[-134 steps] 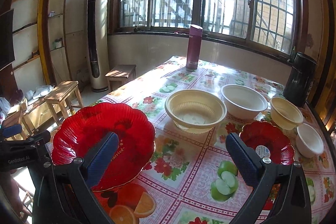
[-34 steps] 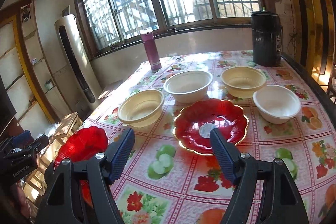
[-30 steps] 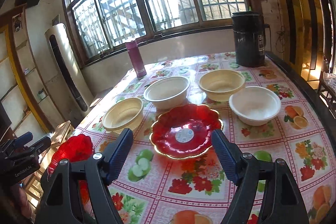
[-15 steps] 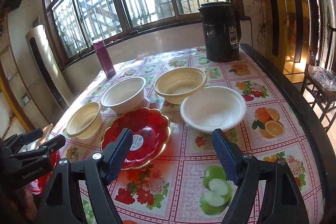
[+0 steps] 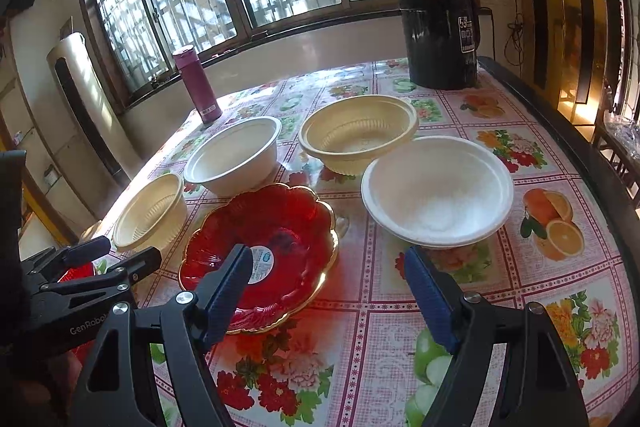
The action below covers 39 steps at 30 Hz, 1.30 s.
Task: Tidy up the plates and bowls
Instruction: 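Move the left tool to the small red plate with white sticker, then close the left tool on the small red plate rim and lift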
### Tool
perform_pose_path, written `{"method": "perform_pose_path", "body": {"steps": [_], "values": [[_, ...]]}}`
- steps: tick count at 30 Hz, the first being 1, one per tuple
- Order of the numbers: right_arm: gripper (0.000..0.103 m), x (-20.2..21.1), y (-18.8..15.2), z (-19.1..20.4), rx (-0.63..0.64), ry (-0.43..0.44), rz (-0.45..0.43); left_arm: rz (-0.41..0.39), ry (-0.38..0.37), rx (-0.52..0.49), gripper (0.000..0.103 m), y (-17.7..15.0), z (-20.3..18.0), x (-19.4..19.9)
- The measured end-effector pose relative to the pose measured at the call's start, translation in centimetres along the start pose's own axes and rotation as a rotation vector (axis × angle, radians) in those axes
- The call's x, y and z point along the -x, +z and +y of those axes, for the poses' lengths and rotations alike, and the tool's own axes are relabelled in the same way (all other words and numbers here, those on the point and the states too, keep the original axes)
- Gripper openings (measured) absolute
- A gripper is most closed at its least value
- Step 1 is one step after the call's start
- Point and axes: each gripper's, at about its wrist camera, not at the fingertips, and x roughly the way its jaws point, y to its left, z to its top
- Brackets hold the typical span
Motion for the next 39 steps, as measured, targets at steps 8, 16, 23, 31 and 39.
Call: {"method": "perform_pose_path", "body": {"steps": [8, 16, 23, 31, 39], "values": [[0.080, -0.9, 0.3, 0.6, 0.044, -0.045, -0.010, 0.035, -0.029, 0.007, 0.078, 0.6, -0.3, -2.3], [0.080, -1.7, 0.2, 0.3, 0.036, -0.046, 0.019, 0.089, -0.061, 0.020, 0.078, 0.7, -0.6, -4.7], [0.080, -3.5, -0.2, -0.2, 0.012, -0.044, 0.089, 0.145, -0.086, 0.044, 0.078, 0.4, -0.2, -6.6], [0.080, -6.4, -0.5, 1.0, 0.048, -0.045, 0.170, 0.195, -0.113, 0.059, 0.078, 0.1, -0.6, -8.2], [0.057, -8.0, -0.8, 1.3, 0.047, -0.022, 0.216, 0.190, -0.137, 0.049, 0.078, 0.1, -0.9, -8.1]]}}
